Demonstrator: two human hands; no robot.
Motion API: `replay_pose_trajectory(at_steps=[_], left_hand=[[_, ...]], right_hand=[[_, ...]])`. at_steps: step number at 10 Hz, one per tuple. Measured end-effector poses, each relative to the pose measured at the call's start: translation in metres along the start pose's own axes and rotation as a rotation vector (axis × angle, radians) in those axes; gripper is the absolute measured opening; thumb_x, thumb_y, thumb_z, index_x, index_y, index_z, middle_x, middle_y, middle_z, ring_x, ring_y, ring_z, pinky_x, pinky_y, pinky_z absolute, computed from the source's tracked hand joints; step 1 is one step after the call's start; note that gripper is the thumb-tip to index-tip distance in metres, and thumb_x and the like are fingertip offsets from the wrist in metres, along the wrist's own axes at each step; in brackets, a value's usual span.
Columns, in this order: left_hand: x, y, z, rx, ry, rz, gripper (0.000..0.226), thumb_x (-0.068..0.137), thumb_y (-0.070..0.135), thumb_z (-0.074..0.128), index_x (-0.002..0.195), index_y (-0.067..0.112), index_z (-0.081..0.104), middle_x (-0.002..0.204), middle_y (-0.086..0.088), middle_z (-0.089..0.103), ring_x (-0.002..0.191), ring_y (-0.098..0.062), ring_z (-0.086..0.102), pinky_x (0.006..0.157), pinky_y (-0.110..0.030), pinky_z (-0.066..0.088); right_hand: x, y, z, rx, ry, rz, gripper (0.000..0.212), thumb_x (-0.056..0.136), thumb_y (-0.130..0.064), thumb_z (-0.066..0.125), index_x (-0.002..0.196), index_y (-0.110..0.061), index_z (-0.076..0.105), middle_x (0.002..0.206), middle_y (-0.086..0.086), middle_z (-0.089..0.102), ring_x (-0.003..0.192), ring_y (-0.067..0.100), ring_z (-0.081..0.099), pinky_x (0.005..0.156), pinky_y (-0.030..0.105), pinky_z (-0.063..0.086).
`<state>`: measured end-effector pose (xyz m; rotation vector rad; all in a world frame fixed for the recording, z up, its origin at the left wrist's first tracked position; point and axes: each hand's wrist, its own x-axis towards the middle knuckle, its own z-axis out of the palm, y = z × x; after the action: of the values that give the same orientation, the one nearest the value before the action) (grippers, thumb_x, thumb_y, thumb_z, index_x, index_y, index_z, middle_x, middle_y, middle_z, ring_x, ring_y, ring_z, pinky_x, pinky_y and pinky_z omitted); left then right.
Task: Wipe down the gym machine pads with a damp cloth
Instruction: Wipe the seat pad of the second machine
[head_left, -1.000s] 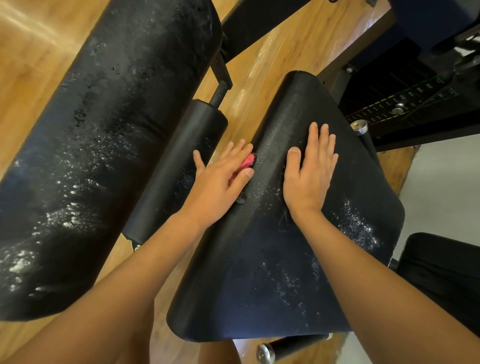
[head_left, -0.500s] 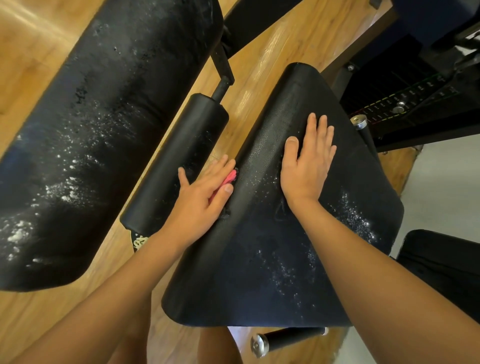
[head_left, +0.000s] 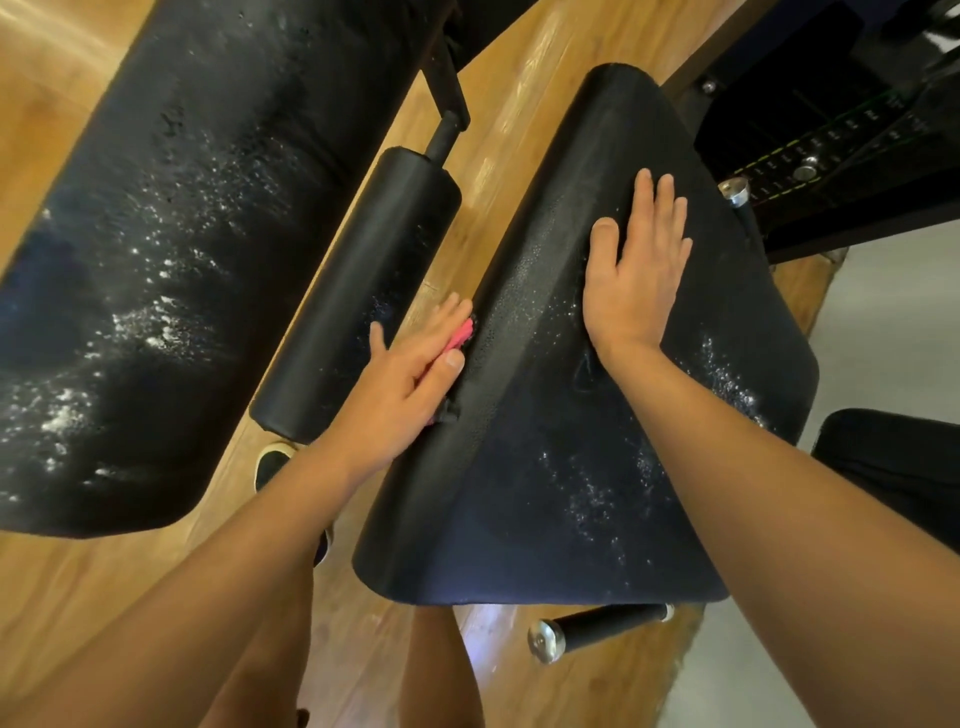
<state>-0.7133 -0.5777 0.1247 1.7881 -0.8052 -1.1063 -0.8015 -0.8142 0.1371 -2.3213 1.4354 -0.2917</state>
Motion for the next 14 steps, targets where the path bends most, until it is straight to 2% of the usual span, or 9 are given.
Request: replay_pose_trajectory(at_steps=[2, 3, 4, 6, 7, 8, 9, 10, 14], left_hand=[[-0.043, -0.007, 0.014, 0.010, 0.088, -0.006, 0.041, 0.107, 0.046, 0.032, 0.146, 0.059, 0.023, 0.162, 0.033, 0.017, 0.154, 0.003, 0.011, 0.121, -0.043, -0.024], [-0.035, -0.002, 0.014, 0.025, 0.129, -0.019, 0.041, 0.107, 0.042, 0.033, 0.145, 0.056, 0.026, 0.163, 0.025, 0.023, 0.154, 0.002, 0.012, 0.123, -0.051, -0.021], [-0.037, -0.004, 0.016, 0.017, 0.140, -0.024, 0.039, 0.108, 0.042, 0.033, 0.144, 0.057, 0.027, 0.163, 0.023, 0.025, 0.153, 0.002, 0.016, 0.124, -0.049, -0.019], [-0.082, -0.017, 0.020, -0.005, 0.148, -0.064, 0.040, 0.106, 0.054, 0.032, 0.143, 0.069, 0.032, 0.158, 0.037, 0.027, 0.150, 0.006, 0.021, 0.126, -0.045, -0.011], [-0.113, -0.026, 0.025, -0.001, 0.160, -0.090, 0.041, 0.103, 0.063, 0.029, 0.143, 0.073, 0.027, 0.156, 0.043, 0.023, 0.144, 0.023, 0.006, 0.123, -0.044, -0.004], [-0.125, -0.027, 0.028, 0.003, 0.195, -0.096, 0.040, 0.104, 0.061, 0.030, 0.142, 0.073, 0.028, 0.155, 0.044, 0.022, 0.140, 0.028, 0.001, 0.119, -0.043, -0.001], [-0.108, -0.025, 0.026, -0.027, 0.209, -0.072, 0.044, 0.106, 0.052, 0.032, 0.148, 0.063, 0.031, 0.159, 0.034, 0.029, 0.149, 0.011, 0.018, 0.126, -0.050, -0.001], [-0.077, -0.017, 0.022, -0.042, 0.196, -0.061, 0.043, 0.105, 0.049, 0.033, 0.147, 0.060, 0.035, 0.159, 0.033, 0.028, 0.152, 0.001, 0.024, 0.128, -0.051, -0.004], [-0.125, -0.034, 0.036, -0.009, 0.264, -0.124, 0.043, 0.105, 0.062, 0.030, 0.148, 0.062, 0.033, 0.160, 0.032, 0.028, 0.150, 0.012, 0.008, 0.122, -0.040, 0.007]], right_hand=[[-0.001, -0.002, 0.000, -0.001, -0.003, 0.011, 0.062, 0.105, -0.042, 0.030, 0.163, -0.023, 0.022, 0.172, 0.002, 0.013, 0.159, 0.021, 0.003, 0.129, 0.049, 0.002], [-0.001, -0.003, -0.001, -0.013, -0.012, 0.012, 0.062, 0.105, -0.042, 0.029, 0.164, -0.024, 0.021, 0.172, 0.001, 0.012, 0.159, 0.021, 0.002, 0.129, 0.049, 0.002], [-0.002, -0.002, -0.001, -0.019, -0.017, 0.008, 0.062, 0.105, -0.043, 0.028, 0.164, -0.024, 0.019, 0.172, 0.001, 0.011, 0.159, 0.021, 0.001, 0.129, 0.048, 0.001], [-0.003, -0.001, -0.001, -0.021, -0.026, 0.005, 0.062, 0.105, -0.043, 0.027, 0.164, -0.024, 0.019, 0.172, 0.002, 0.011, 0.159, 0.022, 0.001, 0.129, 0.048, 0.001], [-0.002, -0.001, -0.002, -0.024, -0.023, 0.002, 0.062, 0.105, -0.043, 0.027, 0.164, -0.024, 0.019, 0.172, 0.002, 0.011, 0.159, 0.022, 0.001, 0.129, 0.049, 0.002], [-0.001, -0.001, -0.002, -0.021, -0.018, 0.002, 0.063, 0.105, -0.044, 0.027, 0.164, -0.024, 0.020, 0.172, 0.002, 0.012, 0.159, 0.022, 0.001, 0.129, 0.049, 0.002], [-0.001, 0.000, -0.001, -0.020, -0.015, 0.002, 0.063, 0.105, -0.044, 0.027, 0.164, -0.024, 0.020, 0.172, 0.001, 0.012, 0.159, 0.021, 0.002, 0.129, 0.049, 0.002], [-0.002, 0.000, -0.001, -0.019, -0.017, 0.002, 0.063, 0.105, -0.044, 0.027, 0.164, -0.025, 0.020, 0.172, 0.001, 0.012, 0.159, 0.021, 0.002, 0.129, 0.049, 0.002], [-0.002, -0.001, -0.003, -0.021, -0.021, 0.005, 0.061, 0.106, -0.043, 0.029, 0.164, -0.024, 0.020, 0.172, 0.001, 0.011, 0.159, 0.021, 0.002, 0.129, 0.048, 0.002]])
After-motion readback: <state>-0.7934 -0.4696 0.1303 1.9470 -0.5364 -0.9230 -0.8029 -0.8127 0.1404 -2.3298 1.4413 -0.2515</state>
